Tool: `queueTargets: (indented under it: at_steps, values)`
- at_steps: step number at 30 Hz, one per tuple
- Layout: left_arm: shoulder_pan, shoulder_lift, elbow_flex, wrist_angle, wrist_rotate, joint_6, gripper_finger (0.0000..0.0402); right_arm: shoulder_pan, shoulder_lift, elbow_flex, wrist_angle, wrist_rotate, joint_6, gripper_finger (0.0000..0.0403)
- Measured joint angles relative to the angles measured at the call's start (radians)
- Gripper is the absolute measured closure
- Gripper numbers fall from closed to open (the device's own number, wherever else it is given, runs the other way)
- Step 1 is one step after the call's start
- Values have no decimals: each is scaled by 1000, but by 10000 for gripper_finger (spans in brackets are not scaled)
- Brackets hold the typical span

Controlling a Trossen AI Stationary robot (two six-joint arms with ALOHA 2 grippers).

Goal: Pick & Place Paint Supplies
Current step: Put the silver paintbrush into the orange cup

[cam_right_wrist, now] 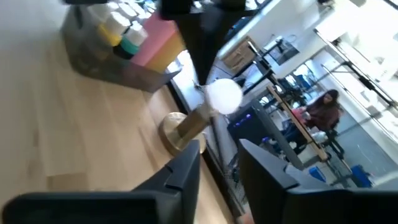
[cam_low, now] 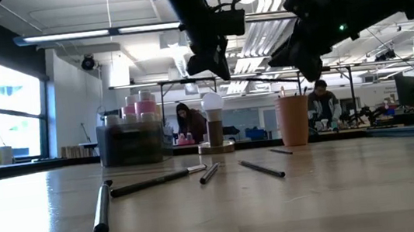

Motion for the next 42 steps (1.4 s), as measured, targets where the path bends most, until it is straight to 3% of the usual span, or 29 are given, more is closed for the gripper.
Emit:
queueTargets:
  at_steps: [4, 8, 10, 17, 21, 28, 34, 37, 42]
  values:
    - [0, 0, 0, -23, 2, 14, 402, 1, -80, 0, -63, 27, -21, 288]
    - [0, 0, 0, -43, 2, 17, 401, -15, -215, 0, -236, -39, 2, 293]
    - [0, 0, 0, -44, 2, 22, 401, -39, -295, 0, -343, -129, 51, 297]
    - [-4, 0, 0, -40, -6, 91, 402, -209, -490, 0, -621, -589, 342, 299]
    - [-28, 0, 0, -11, -33, 149, 402, -313, -507, 0, -671, -820, 467, 300]
    - [-103, 0, 0, 58, -87, 270, 402, -461, -507, 1, -674, -1073, 597, 300]
    - [-134, 0, 0, 71, -125, 307, 402, -562, -500, 6, -680, -1388, 741, 300]
    - [-138, 0, 0, 70, -124, 309, 402, -587, -494, 7, -677, -1465, 765, 294]
    - [-156, 19, -1, 76, -85, 313, 402, -591, -459, 7, -671, -1435, 797, 250]
